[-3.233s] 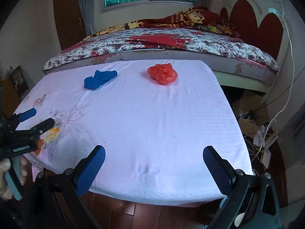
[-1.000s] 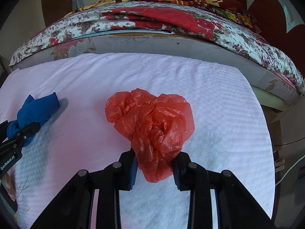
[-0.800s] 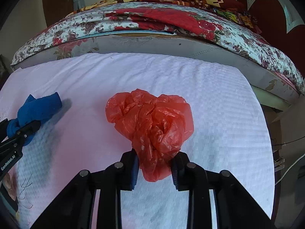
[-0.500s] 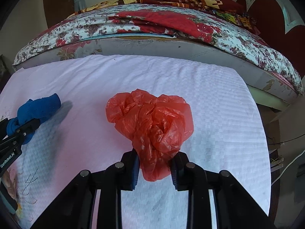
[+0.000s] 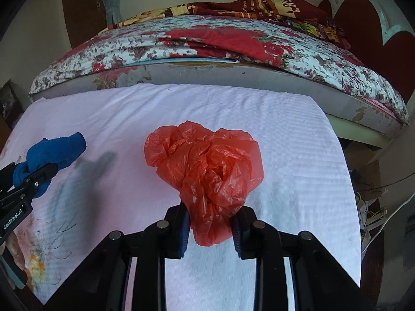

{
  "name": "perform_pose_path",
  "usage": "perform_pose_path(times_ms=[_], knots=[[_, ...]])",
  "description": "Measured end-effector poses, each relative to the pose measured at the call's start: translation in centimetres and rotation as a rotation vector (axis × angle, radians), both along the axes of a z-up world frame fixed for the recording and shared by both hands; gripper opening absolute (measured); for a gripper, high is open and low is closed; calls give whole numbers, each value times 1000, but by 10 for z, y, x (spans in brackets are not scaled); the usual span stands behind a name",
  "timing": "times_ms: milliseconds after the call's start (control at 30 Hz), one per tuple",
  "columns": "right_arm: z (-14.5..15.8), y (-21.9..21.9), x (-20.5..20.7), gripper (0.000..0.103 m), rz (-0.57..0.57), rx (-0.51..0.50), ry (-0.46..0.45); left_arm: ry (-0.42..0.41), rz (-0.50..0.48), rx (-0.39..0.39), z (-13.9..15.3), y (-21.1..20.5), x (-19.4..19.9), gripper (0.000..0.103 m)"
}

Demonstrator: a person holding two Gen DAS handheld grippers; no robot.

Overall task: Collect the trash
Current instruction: 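Lift and carry the glove and red bag with both tools over the bin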

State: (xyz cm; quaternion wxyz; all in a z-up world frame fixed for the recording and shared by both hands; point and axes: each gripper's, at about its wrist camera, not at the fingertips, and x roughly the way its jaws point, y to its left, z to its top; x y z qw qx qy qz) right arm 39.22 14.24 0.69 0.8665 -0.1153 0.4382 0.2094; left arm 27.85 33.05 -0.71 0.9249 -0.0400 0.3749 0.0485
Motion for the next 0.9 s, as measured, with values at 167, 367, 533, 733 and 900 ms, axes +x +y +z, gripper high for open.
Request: perform_pose_path(times_ms=[167,367,533,733,900], knots=[[13,-11,-22,29,4,13,-16,-17,-16,23,14,-8,-13,36],[31,-30,-48,29,-4,64,-36,-57,-49,23,32,-28,-38,36],[42,-49,-81,29,13,99,-66,-80,-70,27,40,-48,-59,36],[62,-70,-115,29,43,113,-114,-103,-96,19,50,-69,-78,36],[74,-100,-146,29,45,142,-150,-158,-126,36,63,-95,-99,36]])
